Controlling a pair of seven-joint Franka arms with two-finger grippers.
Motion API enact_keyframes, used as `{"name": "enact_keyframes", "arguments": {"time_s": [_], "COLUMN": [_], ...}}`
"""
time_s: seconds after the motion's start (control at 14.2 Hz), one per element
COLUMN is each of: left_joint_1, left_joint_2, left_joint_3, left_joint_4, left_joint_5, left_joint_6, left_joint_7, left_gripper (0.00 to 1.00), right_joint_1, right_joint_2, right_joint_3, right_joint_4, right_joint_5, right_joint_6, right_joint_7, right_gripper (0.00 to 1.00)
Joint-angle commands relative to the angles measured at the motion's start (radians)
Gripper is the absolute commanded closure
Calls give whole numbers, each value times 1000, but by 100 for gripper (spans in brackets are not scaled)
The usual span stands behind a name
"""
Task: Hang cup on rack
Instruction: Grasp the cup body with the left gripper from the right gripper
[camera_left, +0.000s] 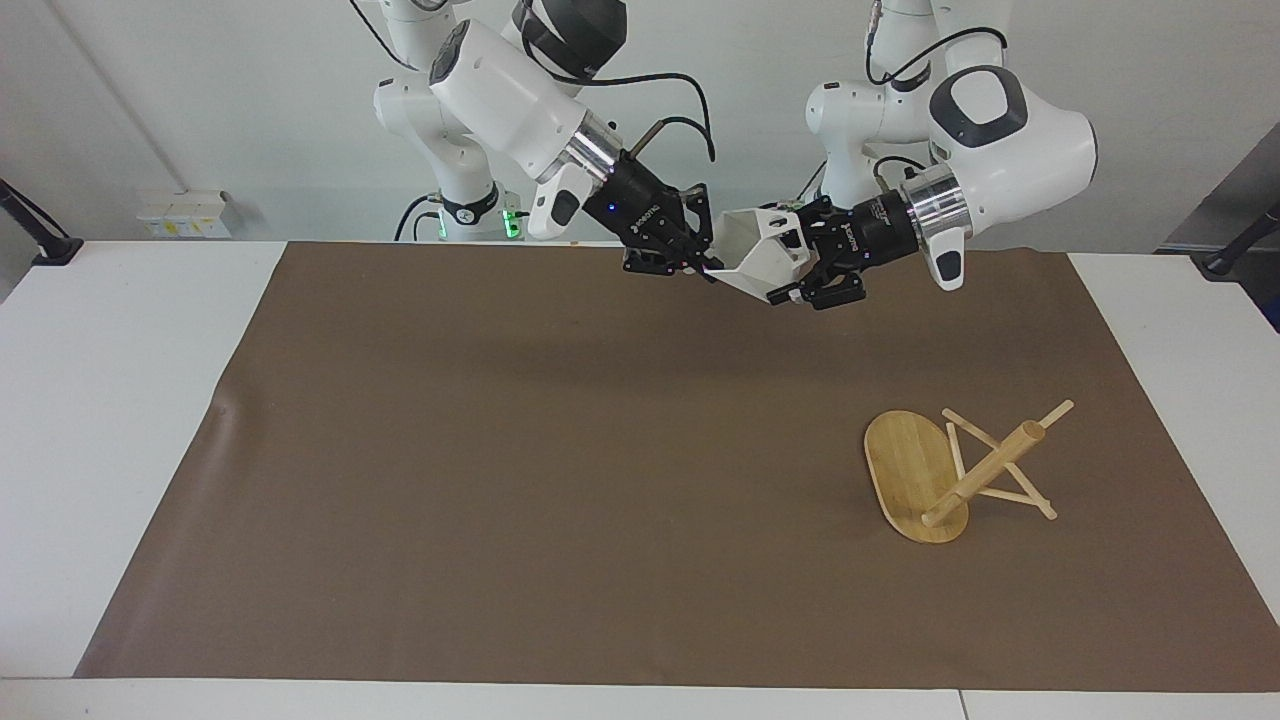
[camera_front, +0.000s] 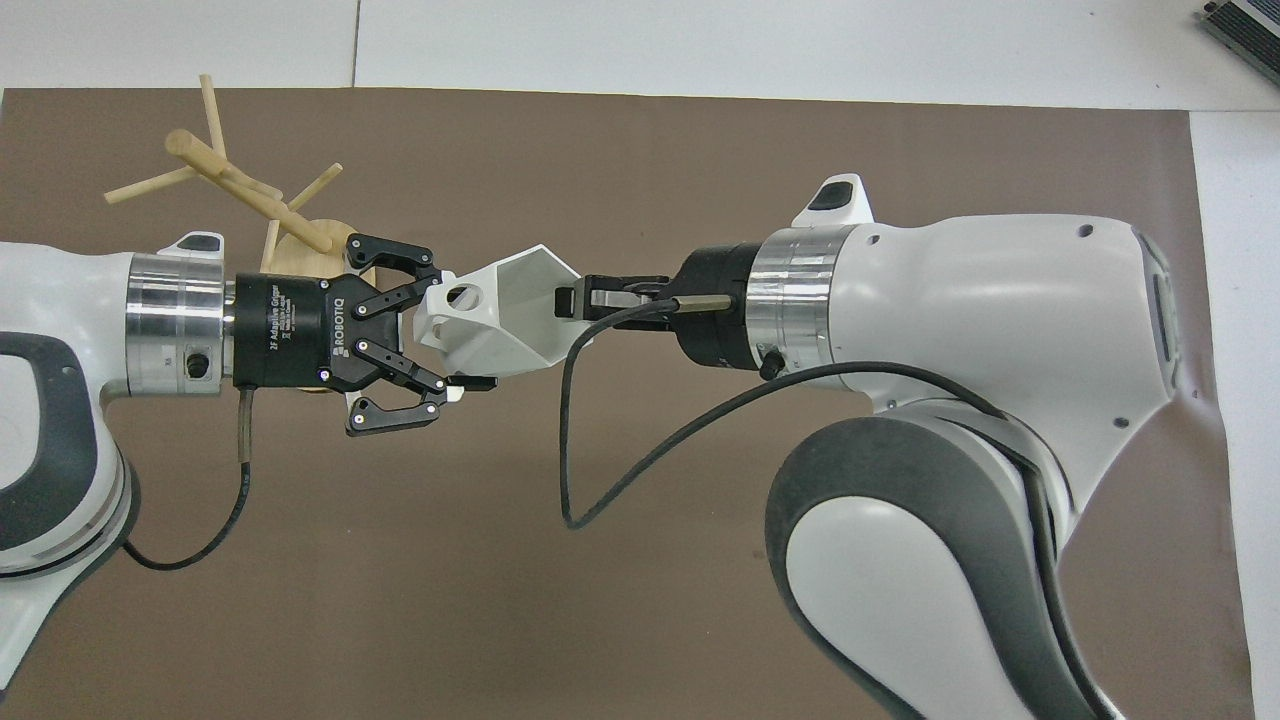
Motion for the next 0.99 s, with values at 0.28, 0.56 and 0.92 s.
{"name": "enact_keyframes", "arguments": {"time_s": [0.28, 0.56, 0.92], "left_joint_1": [14, 17, 25], "left_joint_2": [-11, -11, -17], "left_joint_3": [11, 14, 17], "left_joint_4": [-25, -21, -32], "left_joint_5": [23, 61, 124], "left_joint_6": [-56, -56, -52], "left_joint_7": [-36, -39, -56], "left_gripper": [100, 100, 100], "right_joint_1": [-3, -4, -4], "right_joint_2": [-5, -3, -2], "right_joint_3": [4, 4, 4], "right_joint_4": [-4, -4, -4], "right_joint_5": [19, 19, 18], "right_joint_6": [13, 13, 13], "right_joint_7": [15, 23, 21], "right_gripper": [93, 72, 61]}}
